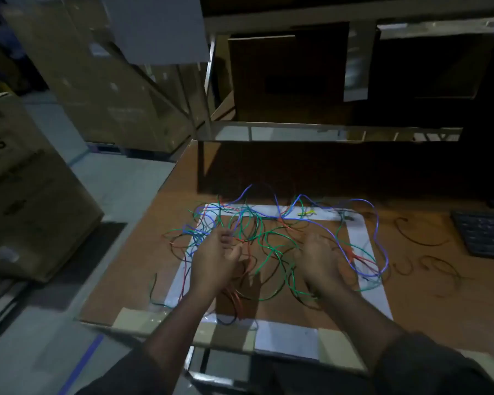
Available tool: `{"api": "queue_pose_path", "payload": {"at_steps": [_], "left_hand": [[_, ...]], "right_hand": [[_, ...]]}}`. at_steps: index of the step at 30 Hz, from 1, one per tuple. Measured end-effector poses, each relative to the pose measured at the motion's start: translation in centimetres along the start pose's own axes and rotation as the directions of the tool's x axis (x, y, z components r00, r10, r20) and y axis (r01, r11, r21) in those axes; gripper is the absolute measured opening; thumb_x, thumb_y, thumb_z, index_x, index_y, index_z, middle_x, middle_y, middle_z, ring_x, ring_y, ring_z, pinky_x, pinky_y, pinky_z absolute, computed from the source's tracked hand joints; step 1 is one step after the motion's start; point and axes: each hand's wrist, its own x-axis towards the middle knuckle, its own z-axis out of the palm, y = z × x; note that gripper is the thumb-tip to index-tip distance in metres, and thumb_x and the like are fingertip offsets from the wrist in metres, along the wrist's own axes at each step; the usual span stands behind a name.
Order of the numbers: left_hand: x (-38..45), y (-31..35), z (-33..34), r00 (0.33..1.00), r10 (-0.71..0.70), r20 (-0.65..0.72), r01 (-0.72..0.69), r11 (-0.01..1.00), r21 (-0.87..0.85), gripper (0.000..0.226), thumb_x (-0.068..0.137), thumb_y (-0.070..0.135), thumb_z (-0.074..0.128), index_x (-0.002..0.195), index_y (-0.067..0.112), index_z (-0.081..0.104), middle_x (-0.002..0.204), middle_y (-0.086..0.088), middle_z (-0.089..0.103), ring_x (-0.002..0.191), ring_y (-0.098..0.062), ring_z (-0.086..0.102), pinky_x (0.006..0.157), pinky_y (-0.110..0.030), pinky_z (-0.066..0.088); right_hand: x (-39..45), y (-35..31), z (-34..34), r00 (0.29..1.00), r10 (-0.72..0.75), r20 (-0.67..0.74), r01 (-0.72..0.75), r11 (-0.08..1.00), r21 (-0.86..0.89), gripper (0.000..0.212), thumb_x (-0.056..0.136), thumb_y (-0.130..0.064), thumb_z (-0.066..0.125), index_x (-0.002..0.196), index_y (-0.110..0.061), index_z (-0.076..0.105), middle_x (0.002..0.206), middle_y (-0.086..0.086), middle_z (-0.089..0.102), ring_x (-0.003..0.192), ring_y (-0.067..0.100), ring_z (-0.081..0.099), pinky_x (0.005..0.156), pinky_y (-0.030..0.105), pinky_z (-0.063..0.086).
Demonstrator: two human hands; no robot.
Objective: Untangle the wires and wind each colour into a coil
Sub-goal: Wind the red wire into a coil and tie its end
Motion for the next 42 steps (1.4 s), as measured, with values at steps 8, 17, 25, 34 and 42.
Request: {"api": "queue_pose_path", "payload": {"at_steps": [8, 17, 25, 34, 42], "left_hand": [[3.1, 0.1, 0.2, 0.983, 0.078, 0.168, -0.052, 0.987, -0.151, 0.022, 0.09, 0.026, 0.076, 0.109, 0.022, 0.067, 0.087, 0.009, 0.071, 0.078, -0.001, 0.068, 0.078, -0.034, 0.061], [3.7, 5.7, 1.6, 0.745, 0.339, 0.574, 0.036, 0.839, -0.543, 0.032, 0.095, 0.021, 0.071, 0.126, 0.017, 0.062, 0.124, 0.001, 0.07, 0.116, -0.007, 0.065, 0.098, -0.021, 0.05], [3.9, 5.7, -0.6, 0.735, 0.405, 0.544, 0.025, 0.785, -0.619, 0.04, 0.102, 0.027, 0.051, 0.072, 0.003, 0.063, 0.076, -0.008, 0.07, 0.098, -0.021, 0.073, 0.088, -0.023, 0.05], [6.7, 7.6, -2.4, 0.745, 0.08, 0.662, 0.654, 0.112, -0.749, 0.041, 0.108, 0.03, 0.041, 0.067, 0.021, 0.043, 0.049, 0.008, 0.028, 0.041, -0.007, 0.031, 0.047, -0.021, 0.041], [6.2, 8.3, -2.4, 0.715, 0.142, 0.684, 0.683, 0.066, -0.727, 0.032, 0.107, 0.032, 0.047, 0.084, 0.013, 0.06, 0.065, 0.0, 0.055, 0.062, -0.012, 0.061, 0.06, -0.025, 0.057]], "right_hand": [[0.9, -2.9, -0.3, 0.956, 0.015, -0.292, 0.026, 0.99, 0.139, 0.022, 0.103, -0.028, 0.049, 0.102, -0.014, 0.067, 0.1, 0.007, 0.065, 0.096, 0.031, 0.061, 0.076, 0.041, 0.048], [0.9, -9.6, -9.0, 0.978, 0.011, -0.209, 0.182, 0.449, 0.875, 0.027, 0.108, -0.017, 0.043, 0.104, -0.007, 0.067, 0.07, 0.007, 0.054, 0.06, 0.012, 0.06, 0.049, 0.022, 0.047], [2.2, -7.2, -10.6, 0.882, 0.328, -0.338, 0.226, 0.335, 0.915, 0.025, 0.107, -0.013, 0.043, 0.103, -0.006, 0.067, 0.067, 0.005, 0.053, 0.049, 0.008, 0.059, 0.042, 0.018, 0.044], [-1.3, -6.4, -5.6, 0.922, 0.277, -0.272, 0.0, 0.701, 0.713, 0.017, 0.098, -0.039, 0.061, 0.1, -0.023, 0.056, 0.09, 0.003, 0.064, 0.087, 0.027, 0.067, 0.069, 0.042, 0.059], [-4.8, -9.4, -3.6, 0.986, -0.168, 0.01, 0.09, 0.578, 0.811, 0.022, 0.098, -0.011, 0.056, 0.118, -0.017, 0.064, 0.109, 0.008, 0.07, 0.097, 0.01, 0.065, 0.079, 0.03, 0.056]]}}
